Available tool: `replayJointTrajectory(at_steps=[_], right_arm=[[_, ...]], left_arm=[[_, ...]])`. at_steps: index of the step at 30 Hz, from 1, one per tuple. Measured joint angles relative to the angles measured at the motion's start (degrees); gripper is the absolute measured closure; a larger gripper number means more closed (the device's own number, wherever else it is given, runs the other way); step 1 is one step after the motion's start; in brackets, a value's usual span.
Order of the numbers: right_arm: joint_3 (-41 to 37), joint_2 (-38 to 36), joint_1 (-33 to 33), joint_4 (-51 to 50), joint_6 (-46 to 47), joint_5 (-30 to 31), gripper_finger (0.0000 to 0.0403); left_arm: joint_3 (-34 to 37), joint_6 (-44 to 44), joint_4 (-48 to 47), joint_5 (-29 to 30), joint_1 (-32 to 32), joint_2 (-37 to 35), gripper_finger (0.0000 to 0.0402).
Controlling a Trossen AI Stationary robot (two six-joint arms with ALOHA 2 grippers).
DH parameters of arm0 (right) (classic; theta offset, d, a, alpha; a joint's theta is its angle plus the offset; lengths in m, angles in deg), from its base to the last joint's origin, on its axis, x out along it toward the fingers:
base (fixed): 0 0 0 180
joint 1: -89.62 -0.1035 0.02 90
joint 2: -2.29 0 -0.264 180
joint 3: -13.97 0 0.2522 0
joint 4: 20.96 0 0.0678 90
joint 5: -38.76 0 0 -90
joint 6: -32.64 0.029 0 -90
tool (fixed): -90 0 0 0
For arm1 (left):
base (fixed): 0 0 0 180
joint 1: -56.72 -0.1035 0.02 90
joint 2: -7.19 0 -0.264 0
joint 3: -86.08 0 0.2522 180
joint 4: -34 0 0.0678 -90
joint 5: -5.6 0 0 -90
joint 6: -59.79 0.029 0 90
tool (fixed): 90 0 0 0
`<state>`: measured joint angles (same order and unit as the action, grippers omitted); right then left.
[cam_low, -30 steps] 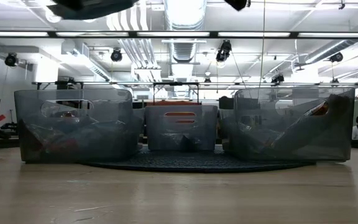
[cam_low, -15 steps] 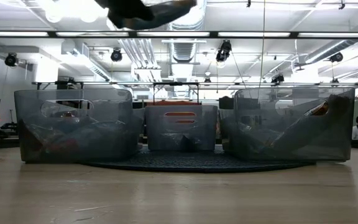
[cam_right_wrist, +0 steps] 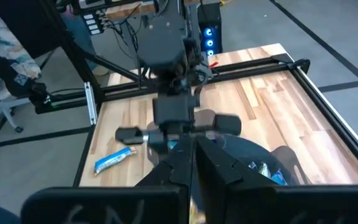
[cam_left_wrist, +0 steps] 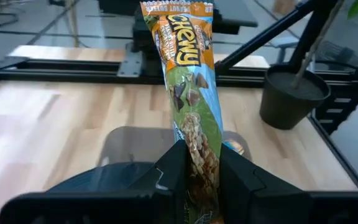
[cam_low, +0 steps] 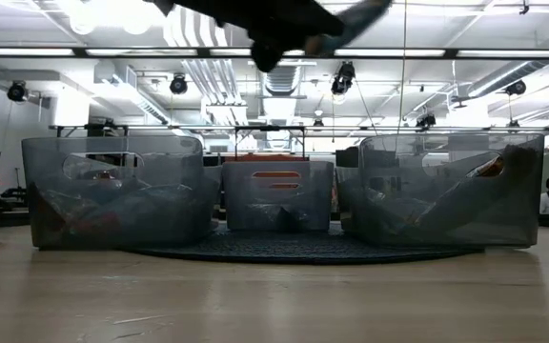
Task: Pick and place Granola Bars by type
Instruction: Put the yellow granola bar into the bottom right black bin
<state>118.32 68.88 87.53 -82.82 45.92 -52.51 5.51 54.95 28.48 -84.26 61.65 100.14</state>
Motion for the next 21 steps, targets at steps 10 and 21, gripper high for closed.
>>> replayJointTrajectory(at_steps=[10, 21], right_arm=[[-0.27, 0.52, 0.0, -2.76, -0.02, 0.0, 0.039], [-0.73, 0.55, -0.02, -4.05, -0.26, -0.02, 0.039]], left_arm=[[-7.81, -4.84, 1.38, -4.07, 0.02, 13.23, 0.0349], [-8.18, -6.54, -1.09, -6.84, -0.13, 15.67, 0.0348]])
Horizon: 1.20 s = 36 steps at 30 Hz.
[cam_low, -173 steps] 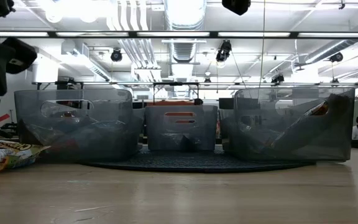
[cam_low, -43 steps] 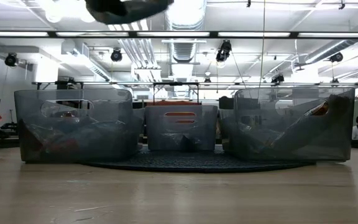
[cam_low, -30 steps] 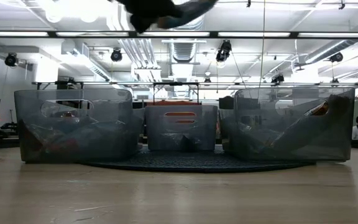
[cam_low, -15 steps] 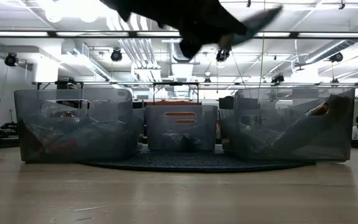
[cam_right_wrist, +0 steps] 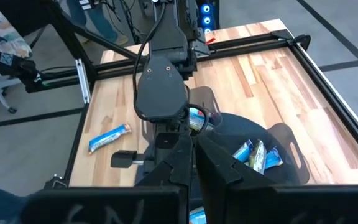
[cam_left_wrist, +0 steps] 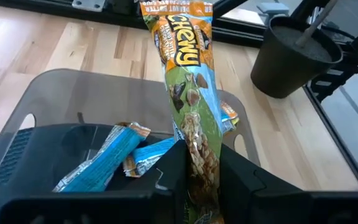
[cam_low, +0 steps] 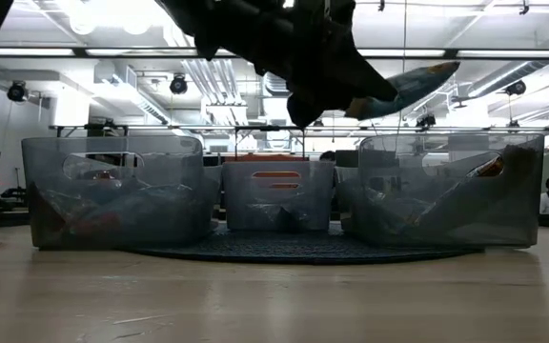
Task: Pick and place Granola Bars by type
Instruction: Put the yellow granola bar into the bottom right black bin
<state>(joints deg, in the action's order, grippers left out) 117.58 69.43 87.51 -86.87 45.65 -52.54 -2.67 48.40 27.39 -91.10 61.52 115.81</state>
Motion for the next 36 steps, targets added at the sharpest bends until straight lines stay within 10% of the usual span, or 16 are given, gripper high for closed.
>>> replayJointTrajectory(at_steps=[19, 36], right_arm=[[-0.1, 0.02, 0.0, 0.02, -0.47, 0.0, 0.039], [-0.23, 0.11, 0.0, 0.06, -1.22, -0.02, 0.039]], left_arm=[[-0.2, -0.69, -0.65, -1.05, -0.37, -0.18, 0.0268], [-6.77, 15.9, -43.66, -15.3, 2.41, -21.54, 0.0401]])
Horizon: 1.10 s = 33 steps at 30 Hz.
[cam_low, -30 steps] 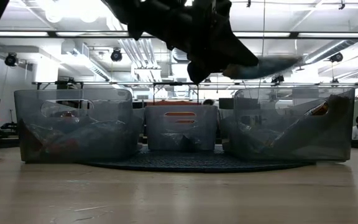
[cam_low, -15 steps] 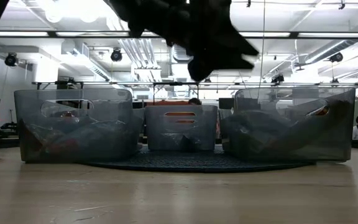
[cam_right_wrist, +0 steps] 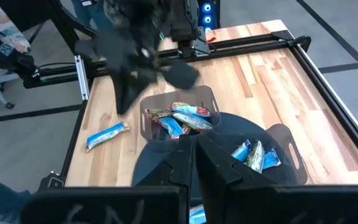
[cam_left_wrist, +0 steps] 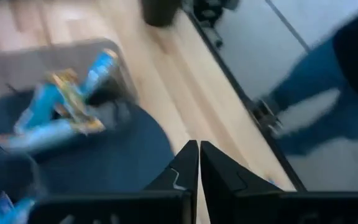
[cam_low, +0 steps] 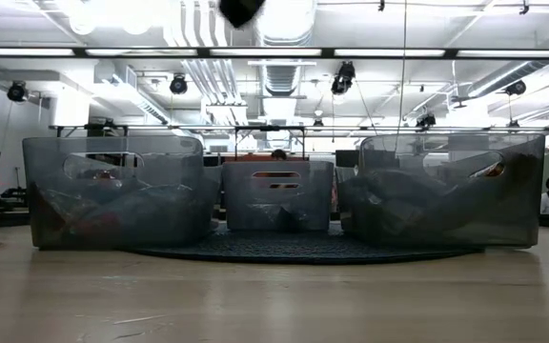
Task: Pick and place Granola Bars by type
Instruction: Put the yellow granola bar into the bottom right black bin
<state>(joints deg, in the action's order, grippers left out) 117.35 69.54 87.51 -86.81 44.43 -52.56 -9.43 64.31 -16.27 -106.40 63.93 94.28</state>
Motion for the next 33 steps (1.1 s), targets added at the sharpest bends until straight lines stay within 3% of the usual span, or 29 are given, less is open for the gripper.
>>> replayJointTrajectory(at_steps=[4, 9, 13, 19, 28, 33], right_arm=[[-0.07, 0.28, 0.0, 0.05, 0.05, 0.0, 0.039], [-0.09, 0.46, 0.0, 0.15, 0.03, 0.0, 0.039], [-0.09, 0.5, 0.0, 0.53, 0.11, 0.0, 0.039], [-0.09, 0.5, 0.0, 0.57, 3.18, 0.0, 0.039], [-0.09, 0.48, 0.0, 0.57, 10.18, 0.0, 0.039], [-0.09, 0.48, 0.0, 0.57, 10.27, 1.03, 0.039]], left_arm=[[2.43, -0.09, -4.85, 0.04, 3.44, -6.71, 0.0401], [4.13, -5.05, -4.45, 0.17, 8.44, -12.47, 0.0401], [5.76, -11.34, -5.04, 1.78, 11.23, -13.98, 0.0401], [6.12, -13.98, -9.68, 2.05, 13.73, -14.02, 0.0396], [6.03, -12.34, -11.49, 2.26, 16.97, -13.84, 0.029], [6.05, -6.44, -13.22, 6.55, 20.54, -12.74, 0.0232]])
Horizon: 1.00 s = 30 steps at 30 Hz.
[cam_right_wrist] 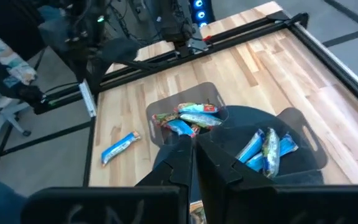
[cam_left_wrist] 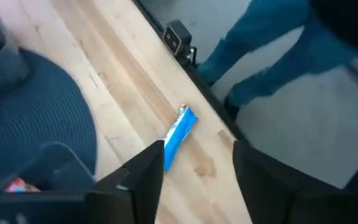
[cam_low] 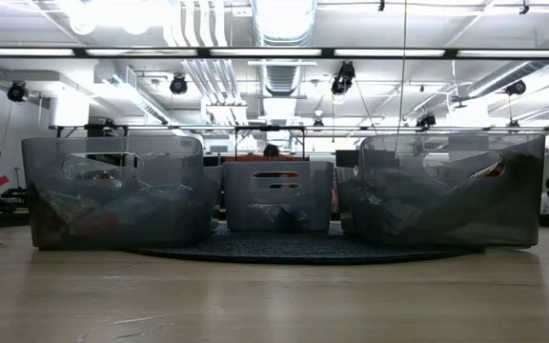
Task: Pick and place Granola Bars by type
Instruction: Put the yellow granola bar into the bottom right black bin
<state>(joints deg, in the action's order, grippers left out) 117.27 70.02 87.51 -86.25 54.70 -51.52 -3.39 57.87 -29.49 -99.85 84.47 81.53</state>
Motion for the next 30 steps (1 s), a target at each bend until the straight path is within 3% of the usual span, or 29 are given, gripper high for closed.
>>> replayJointTrajectory(at_steps=[5, 10, 23, 30], right_arm=[[0.0, 0.0, 0.0, -0.01, 0.03, 0.74, 0.039], [-0.04, 0.0, 0.0, -0.09, -2.89, 0.36, 0.039], [-0.04, 0.0, 0.0, -0.15, -7.72, 0.25, 0.039], [-0.07, 0.0, 0.0, -0.59, -7.76, 0.22, 0.039]], left_arm=[[-0.01, 7.8, 0.09, 6.13, 3.44, 2.21, 0.021], [-0.02, 10.3, 2.21, 11.61, 5.51, 5.7, 0.0209], [-0.11, 16.22, 7.8, 16.7, 7.98, 19.7, 0.0209], [-0.9, 19.11, 7.77, 17.03, 10.83, 23.78, 0.0209]])
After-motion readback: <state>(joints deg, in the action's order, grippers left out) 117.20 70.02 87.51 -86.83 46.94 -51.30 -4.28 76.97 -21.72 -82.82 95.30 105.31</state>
